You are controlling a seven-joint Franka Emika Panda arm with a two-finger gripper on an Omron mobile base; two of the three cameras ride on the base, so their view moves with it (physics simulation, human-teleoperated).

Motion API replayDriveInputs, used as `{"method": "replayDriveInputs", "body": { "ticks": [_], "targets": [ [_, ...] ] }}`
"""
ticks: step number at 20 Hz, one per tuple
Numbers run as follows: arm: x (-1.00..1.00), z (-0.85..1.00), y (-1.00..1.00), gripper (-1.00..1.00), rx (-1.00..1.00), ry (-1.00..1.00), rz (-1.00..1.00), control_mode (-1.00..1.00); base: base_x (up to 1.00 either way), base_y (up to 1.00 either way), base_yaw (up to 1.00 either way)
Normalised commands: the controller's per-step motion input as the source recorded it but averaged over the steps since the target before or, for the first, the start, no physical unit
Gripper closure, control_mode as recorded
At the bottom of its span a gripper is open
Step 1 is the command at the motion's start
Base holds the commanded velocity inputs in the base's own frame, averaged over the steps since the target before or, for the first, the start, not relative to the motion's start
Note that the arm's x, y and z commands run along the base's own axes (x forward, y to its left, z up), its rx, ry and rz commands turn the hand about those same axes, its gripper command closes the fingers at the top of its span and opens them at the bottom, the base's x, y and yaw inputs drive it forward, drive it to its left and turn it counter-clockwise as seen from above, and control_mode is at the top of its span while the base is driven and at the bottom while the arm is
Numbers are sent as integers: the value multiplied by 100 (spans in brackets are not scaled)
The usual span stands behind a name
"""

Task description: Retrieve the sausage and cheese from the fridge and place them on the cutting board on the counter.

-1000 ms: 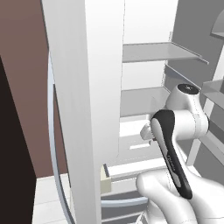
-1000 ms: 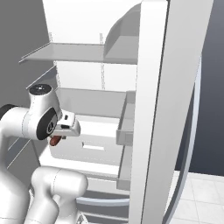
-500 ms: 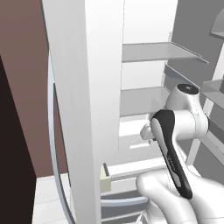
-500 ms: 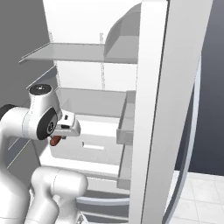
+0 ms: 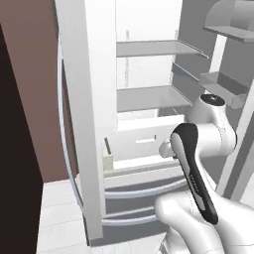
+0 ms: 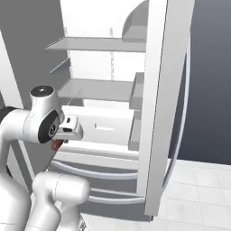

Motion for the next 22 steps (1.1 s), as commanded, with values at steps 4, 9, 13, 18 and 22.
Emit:
{"method": "replayDriveInputs", "body": {
  "ticks": [4, 9, 13, 18, 22],
  "targets": [
    [0, 0, 0, 100, 0, 0, 0, 100, -93, 0, -2],
    [0, 0, 0, 100, 0, 0, 0, 100, -35, 12, -10],
    [0, 0, 0, 100, 0, 0, 0, 100, -2, 83, -32],
    [0, 0, 0, 100, 0, 0, 0, 100, -14, 79, -41],
    [0, 0, 0, 100, 0, 0, 0, 100, -26, 19, -53]
  ]
}}
